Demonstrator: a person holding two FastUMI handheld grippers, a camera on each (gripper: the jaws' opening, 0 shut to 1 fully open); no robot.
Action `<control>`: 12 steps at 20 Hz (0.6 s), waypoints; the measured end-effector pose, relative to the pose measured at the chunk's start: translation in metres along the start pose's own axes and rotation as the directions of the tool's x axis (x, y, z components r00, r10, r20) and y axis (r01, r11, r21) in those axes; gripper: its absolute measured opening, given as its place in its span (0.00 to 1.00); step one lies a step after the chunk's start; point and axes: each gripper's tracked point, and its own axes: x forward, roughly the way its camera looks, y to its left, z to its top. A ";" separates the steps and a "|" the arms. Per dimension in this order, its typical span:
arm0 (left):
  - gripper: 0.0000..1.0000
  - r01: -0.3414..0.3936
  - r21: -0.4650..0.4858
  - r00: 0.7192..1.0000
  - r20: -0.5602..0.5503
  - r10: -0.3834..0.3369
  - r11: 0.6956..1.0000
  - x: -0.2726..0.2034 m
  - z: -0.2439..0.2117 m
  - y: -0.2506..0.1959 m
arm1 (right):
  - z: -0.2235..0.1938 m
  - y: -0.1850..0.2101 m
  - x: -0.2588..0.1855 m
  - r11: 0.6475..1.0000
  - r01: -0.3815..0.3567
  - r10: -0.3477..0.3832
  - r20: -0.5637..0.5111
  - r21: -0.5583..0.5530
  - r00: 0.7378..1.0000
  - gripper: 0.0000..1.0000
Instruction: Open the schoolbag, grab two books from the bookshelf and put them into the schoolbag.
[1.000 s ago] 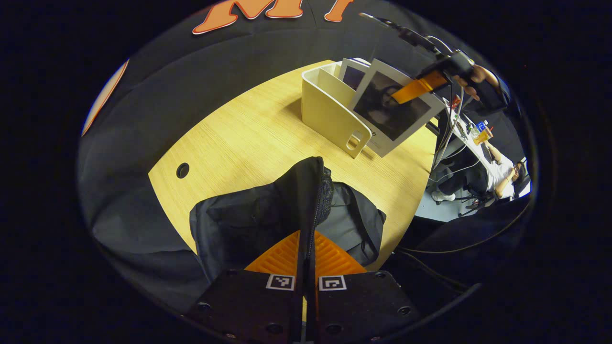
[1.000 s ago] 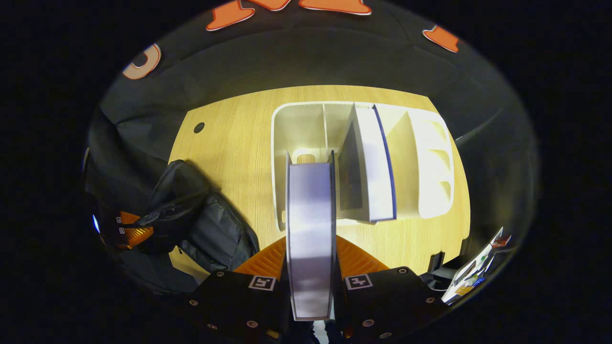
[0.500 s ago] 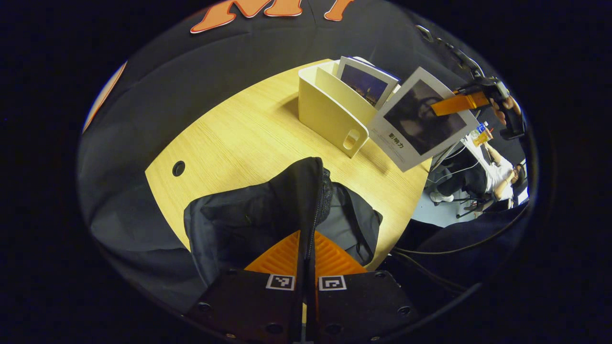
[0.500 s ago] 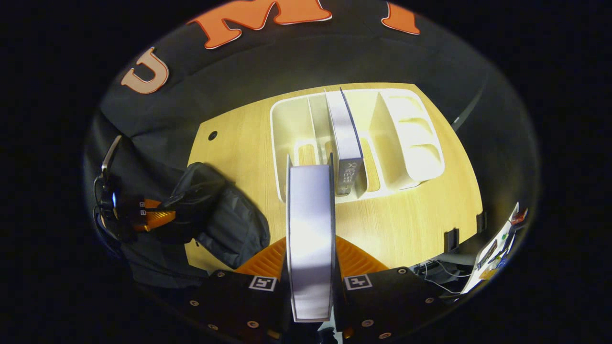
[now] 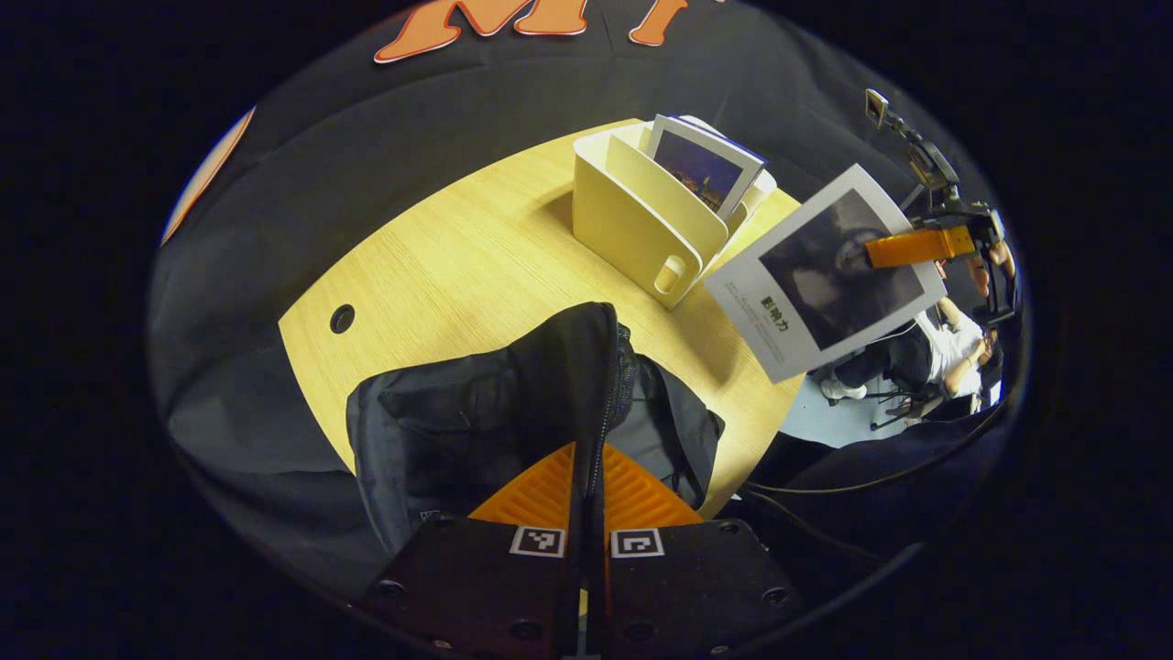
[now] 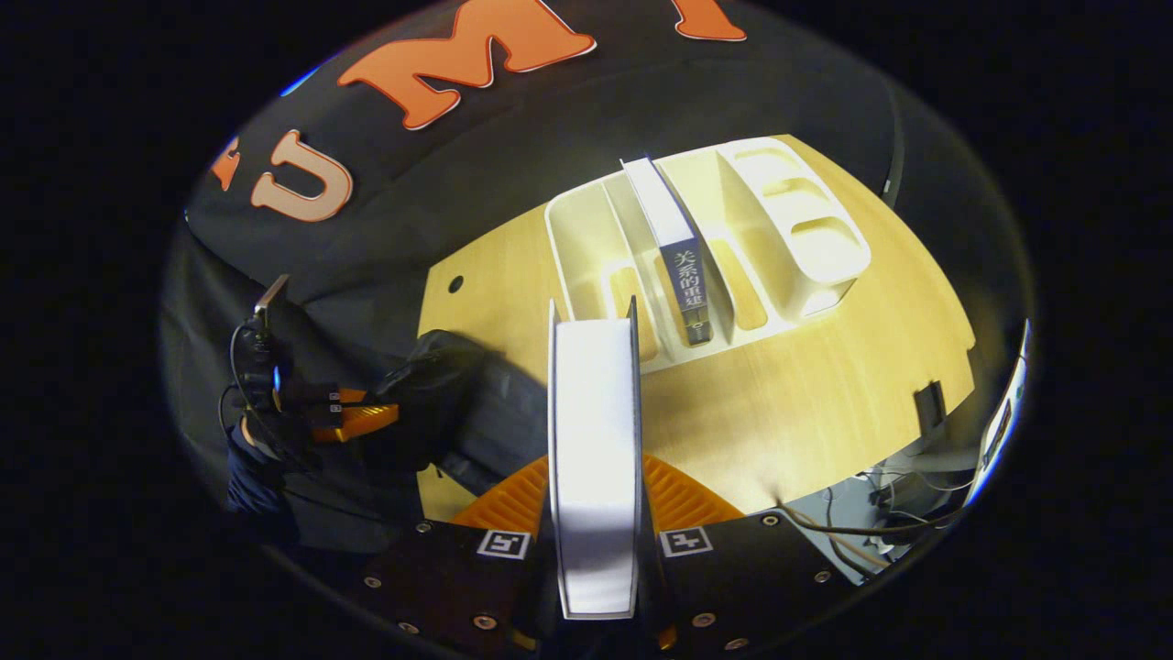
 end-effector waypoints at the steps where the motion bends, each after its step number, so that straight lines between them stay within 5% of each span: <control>1: 0.04 0.001 -0.004 1.000 0.000 -0.001 1.000 -0.001 -0.001 -0.001 | -0.005 0.005 0.001 1.000 -0.025 0.025 0.004 -0.006 1.000 0.37; 12: 0.04 0.008 -0.069 0.999 0.051 -0.004 0.998 0.000 0.007 -0.006 | -0.035 0.073 0.062 0.963 -0.260 0.260 0.018 0.071 0.965 0.37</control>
